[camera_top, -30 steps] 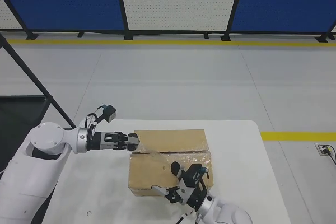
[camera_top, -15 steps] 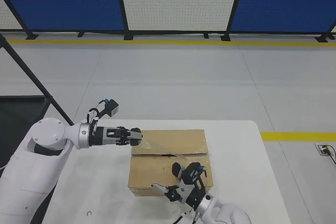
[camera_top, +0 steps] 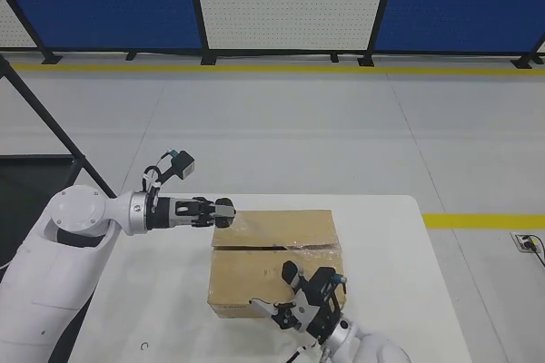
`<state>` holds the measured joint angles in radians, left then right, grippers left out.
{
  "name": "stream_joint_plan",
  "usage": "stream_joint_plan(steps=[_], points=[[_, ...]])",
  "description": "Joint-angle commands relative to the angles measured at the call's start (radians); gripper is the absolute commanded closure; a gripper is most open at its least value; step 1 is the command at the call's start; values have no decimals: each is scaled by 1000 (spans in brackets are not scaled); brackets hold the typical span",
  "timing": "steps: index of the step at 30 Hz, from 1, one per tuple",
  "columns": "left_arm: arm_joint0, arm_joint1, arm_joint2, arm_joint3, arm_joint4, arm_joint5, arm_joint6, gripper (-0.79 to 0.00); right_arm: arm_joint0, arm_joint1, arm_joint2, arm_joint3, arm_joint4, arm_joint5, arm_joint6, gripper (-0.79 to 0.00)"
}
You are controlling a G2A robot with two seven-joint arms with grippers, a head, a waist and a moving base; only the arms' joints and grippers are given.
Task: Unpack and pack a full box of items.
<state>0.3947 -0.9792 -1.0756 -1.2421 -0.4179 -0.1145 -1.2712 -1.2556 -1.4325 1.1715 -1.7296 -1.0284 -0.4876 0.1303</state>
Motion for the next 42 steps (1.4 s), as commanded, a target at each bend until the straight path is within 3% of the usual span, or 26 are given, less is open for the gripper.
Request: stream_joint_plan(steps=[1,16,32,37,42], points=[[-1,-1,-1,-1,-3,-4,6,0,-3,2,4,1,-3,-11,-10,-785],[-45,-14,25,-35,0,-13,47,0,13,12,-15,13,-3,12,34,-785],[-161,-43,95,-68,54,-42,75,0,20,21,-21,43,10,1,14,-785],[-202,-55,125,-75,80,-74,70,0,17,25,-20,50,10,-13,-6,-785],[-226,-65,147,-74,102,-98,95,0,0,26,-16,38,1,-21,-120,-785]])
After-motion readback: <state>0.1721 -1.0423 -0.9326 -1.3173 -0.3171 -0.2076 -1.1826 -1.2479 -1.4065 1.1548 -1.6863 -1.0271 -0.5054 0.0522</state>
